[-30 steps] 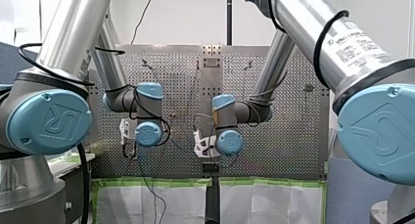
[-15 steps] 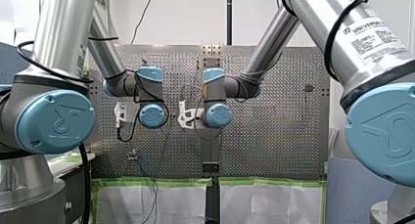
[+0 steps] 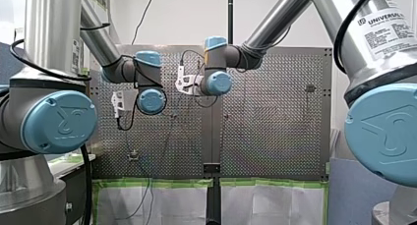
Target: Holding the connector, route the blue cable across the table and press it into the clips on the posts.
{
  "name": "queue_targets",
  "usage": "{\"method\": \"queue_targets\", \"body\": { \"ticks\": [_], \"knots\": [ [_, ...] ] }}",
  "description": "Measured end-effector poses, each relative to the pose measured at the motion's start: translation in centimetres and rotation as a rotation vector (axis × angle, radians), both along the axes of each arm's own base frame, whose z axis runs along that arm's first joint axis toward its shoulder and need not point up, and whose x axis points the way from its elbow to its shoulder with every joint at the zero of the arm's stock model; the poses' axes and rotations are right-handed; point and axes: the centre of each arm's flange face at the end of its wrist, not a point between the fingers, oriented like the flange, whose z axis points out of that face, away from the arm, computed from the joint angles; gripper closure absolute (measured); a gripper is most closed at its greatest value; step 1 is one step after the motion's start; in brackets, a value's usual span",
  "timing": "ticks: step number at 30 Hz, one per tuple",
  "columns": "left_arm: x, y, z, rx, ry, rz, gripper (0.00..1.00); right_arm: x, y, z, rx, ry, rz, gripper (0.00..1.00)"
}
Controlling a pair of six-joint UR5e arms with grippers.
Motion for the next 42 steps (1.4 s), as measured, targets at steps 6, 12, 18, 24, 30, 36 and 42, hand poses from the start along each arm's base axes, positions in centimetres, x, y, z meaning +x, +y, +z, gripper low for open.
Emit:
{"method": "queue_targets", "body": {
  "ticks": [6,12,18,24,30,36,42],
  "knots": [
    [0.6,0.6,0.8,-0.021,0.007,0.018,1.00,0.5,0.0,4.4,-0.026,-0.030,0.045,1.00],
    [1.1,1.2,2.0,-0.032,0.007,0.038,1.00,1.1,-0.3,6.6,-0.030,-0.033,0.062,1.00],
    [1.3,2.4,4.1,-0.045,-0.008,0.062,1.00,1.7,-0.6,8.6,-0.035,-0.039,0.070,1.00],
    [1.9,3.7,5.5,-0.060,-0.014,0.066,1.00,2.3,-0.9,10.8,-0.045,-0.051,0.081,1.00],
    [2.9,4.6,5.1,-0.046,0.035,0.055,1.00,2.8,-0.9,12.9,-0.050,-0.059,0.086,1.00],
    [3.1,3.9,3.4,-0.038,0.118,-0.007,1.00,3.2,-0.8,15.0,-0.055,-0.064,0.091,1.00],
    [3.3,3.3,2.8,-0.074,0.149,-0.063,1.00,3.6,-0.9,17.0,-0.071,-0.084,0.094,1.00]
  ]
}}
